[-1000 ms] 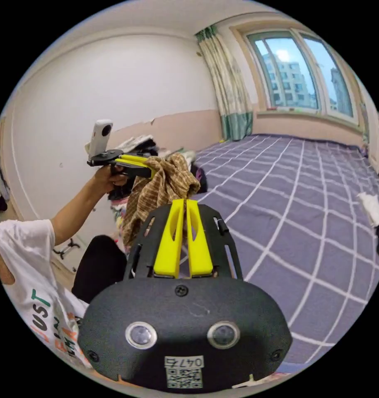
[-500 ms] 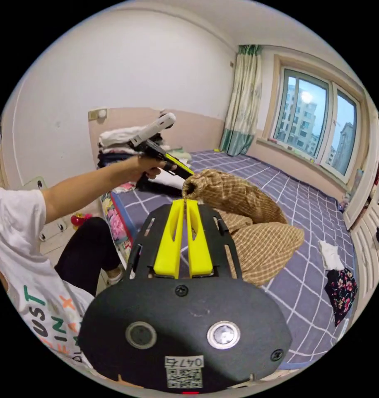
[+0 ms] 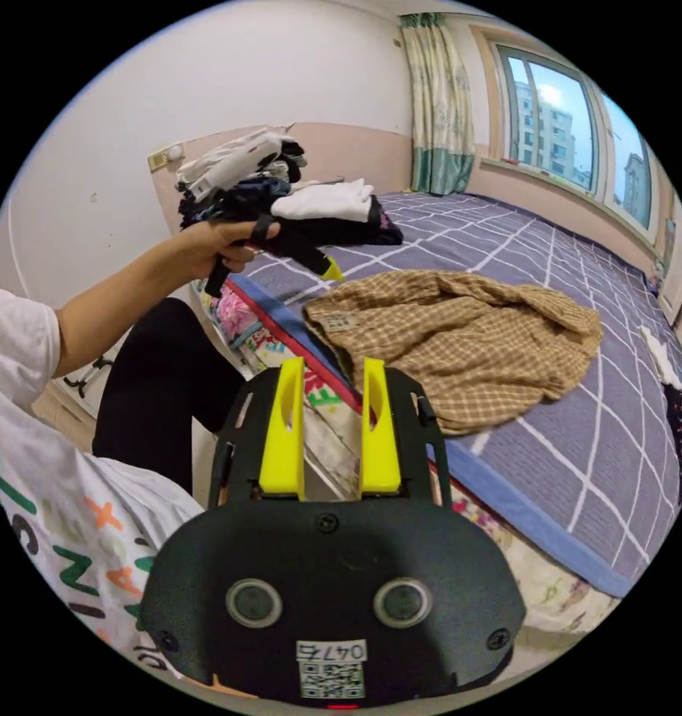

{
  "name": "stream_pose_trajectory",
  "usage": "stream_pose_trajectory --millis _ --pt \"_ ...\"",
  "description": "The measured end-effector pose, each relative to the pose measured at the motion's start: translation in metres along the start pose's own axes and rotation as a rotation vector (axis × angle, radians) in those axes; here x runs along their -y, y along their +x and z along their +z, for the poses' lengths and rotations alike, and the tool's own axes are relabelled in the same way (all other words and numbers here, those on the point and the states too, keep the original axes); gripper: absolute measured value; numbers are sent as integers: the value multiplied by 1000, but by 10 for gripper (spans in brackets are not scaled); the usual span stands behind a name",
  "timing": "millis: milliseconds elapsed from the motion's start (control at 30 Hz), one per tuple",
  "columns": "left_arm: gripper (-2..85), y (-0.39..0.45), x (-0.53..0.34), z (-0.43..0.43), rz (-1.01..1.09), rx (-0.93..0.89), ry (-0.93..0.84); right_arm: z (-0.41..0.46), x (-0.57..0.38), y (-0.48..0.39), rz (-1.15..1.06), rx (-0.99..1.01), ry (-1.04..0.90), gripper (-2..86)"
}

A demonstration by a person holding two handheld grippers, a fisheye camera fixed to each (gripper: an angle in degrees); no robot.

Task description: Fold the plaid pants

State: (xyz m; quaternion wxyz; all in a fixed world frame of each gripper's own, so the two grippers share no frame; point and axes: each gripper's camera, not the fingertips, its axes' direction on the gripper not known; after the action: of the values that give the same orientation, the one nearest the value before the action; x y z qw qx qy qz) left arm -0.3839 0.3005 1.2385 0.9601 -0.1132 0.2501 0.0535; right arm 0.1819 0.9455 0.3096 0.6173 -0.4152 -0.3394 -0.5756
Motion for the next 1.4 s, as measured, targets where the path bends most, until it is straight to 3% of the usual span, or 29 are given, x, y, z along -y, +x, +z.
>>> stream_pose_trajectory --millis 167,333,500,667,933,1067,1233,1400 --pt "78 0 -18 46 -50 -112 -69 -47 -10 43 -54 -115 -102 76" --pt "43 14 -20 38 26 -99 -45 -3 10 28 -215 -61 -242 66" --pt "27 27 -3 -1 117 -70 -36 -6 30 29 -231 -173 -193 12" --pt "19 57 37 -89 211 -102 129 -118 73 38 -200 -199 -50 7" --pt "19 186 38 -301 453 94 589 -401 175 -38 -308 -594 218 6" --pt "20 236 26 -398 549 128 763 -502 201 -83 -354 -744 333 7" --pt "21 233 89 -409 516 -13 658 -544 235 -64 -297 -789 298 6" --pt "22 211 222 -269 399 -137 350 -459 239 79 -67 -701 4 5"
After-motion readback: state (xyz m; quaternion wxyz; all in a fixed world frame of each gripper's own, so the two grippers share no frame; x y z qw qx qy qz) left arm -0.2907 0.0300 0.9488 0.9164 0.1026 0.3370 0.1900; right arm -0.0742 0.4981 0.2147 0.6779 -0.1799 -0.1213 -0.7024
